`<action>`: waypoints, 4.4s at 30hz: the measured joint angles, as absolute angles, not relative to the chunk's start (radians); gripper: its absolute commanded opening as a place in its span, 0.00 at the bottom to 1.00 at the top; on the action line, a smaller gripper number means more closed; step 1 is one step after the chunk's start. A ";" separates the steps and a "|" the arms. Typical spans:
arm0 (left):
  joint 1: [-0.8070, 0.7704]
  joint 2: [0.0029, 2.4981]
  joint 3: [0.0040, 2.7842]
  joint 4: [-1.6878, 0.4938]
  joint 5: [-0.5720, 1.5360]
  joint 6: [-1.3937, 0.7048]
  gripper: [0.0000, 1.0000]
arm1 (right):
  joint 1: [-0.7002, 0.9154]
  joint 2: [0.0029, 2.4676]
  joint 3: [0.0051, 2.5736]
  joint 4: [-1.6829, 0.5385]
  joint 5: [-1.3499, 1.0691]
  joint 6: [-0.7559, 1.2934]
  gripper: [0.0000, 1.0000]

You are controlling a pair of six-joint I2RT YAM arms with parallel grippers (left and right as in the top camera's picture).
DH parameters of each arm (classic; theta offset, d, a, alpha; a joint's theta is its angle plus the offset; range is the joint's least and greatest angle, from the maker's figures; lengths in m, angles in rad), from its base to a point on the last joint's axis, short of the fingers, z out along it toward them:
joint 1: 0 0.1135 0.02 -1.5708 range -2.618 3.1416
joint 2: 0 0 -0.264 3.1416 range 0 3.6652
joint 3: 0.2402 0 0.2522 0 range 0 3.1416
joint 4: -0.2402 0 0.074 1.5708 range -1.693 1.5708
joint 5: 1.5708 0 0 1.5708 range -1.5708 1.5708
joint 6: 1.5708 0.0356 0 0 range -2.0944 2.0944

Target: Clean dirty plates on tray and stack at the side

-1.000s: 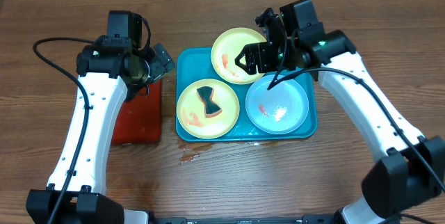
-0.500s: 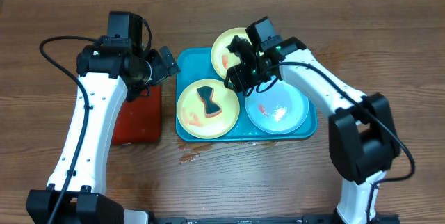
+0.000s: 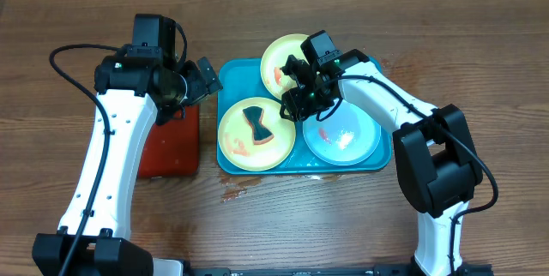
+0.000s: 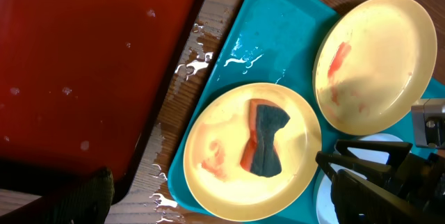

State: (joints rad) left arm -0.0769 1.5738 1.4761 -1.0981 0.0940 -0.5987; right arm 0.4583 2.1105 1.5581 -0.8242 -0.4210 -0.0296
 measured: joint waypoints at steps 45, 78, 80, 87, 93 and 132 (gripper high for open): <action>-0.194 1.574 1.171 -0.760 0.261 -0.578 0.69 | 0.461 2.182 1.559 -0.807 -0.397 0.071 0.04; -0.311 1.784 1.150 -0.569 0.181 -0.678 0.45 | 0.529 2.185 1.608 -0.875 -0.269 0.104 0.04; -0.313 1.807 1.150 -0.569 0.183 -0.678 0.43 | 0.529 2.185 1.608 -0.875 -0.266 0.104 0.04; -0.315 1.869 1.150 -0.559 0.198 -0.678 0.28 | 0.530 2.185 1.608 -0.875 -0.265 0.105 0.04; -0.315 1.869 1.150 -0.554 0.190 -0.674 0.08 | 0.530 2.185 1.608 -0.875 -0.263 0.105 0.04; -0.360 1.868 1.152 -0.729 0.167 -0.670 0.04 | 0.531 2.185 1.610 -0.875 -0.262 0.104 0.04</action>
